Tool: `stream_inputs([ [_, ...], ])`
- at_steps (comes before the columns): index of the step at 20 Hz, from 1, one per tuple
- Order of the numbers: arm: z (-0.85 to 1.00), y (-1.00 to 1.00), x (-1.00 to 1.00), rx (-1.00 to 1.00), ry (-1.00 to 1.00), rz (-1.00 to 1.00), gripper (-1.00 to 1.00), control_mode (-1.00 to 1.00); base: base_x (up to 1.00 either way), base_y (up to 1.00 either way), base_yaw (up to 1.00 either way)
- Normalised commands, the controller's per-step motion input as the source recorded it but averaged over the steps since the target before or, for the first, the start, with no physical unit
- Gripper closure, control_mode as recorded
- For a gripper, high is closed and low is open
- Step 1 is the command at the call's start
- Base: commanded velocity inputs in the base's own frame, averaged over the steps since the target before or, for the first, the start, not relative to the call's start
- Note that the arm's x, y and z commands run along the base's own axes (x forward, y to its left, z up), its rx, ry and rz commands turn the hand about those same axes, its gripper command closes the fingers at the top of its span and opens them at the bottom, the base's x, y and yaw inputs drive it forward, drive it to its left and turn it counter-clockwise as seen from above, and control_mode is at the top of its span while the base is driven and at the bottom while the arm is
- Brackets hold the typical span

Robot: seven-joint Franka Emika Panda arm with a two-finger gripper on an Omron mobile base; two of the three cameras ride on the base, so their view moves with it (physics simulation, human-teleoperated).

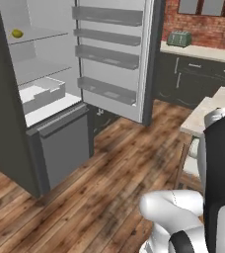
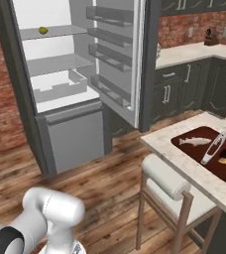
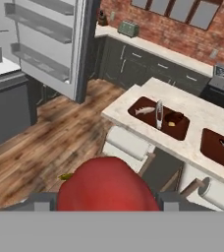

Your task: Gather the lemon and bell pepper from the fridge and place them on a tray on the dining counter. Then gather the fish and steak from the fridge and place them on the other tray.

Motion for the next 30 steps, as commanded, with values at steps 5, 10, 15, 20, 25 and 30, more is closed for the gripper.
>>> stream_inputs([
  [5,0.00,0.00,0.00,0.00,0.00,0.00,1.00,1.00,0.00,-0.77,-0.26],
  [10,0.00,0.00,0.00,0.00,0.00,0.00,1.00,1.00,-0.24,-0.83,-0.27],
  [15,0.00,0.00,0.00,0.00,0.00,0.00,1.00,1.00,-0.26,-0.84,-0.29],
  [20,0.00,0.00,0.00,0.00,0.00,0.00,1.00,1.00,-0.11,-0.84,-0.30],
  [25,0.00,0.00,0.00,0.00,0.00,0.00,1.00,1.00,0.06,-0.51,-0.32],
  [30,0.00,0.00,0.00,0.00,0.00,0.00,1.00,1.00,0.21,-0.08,-0.30],
])
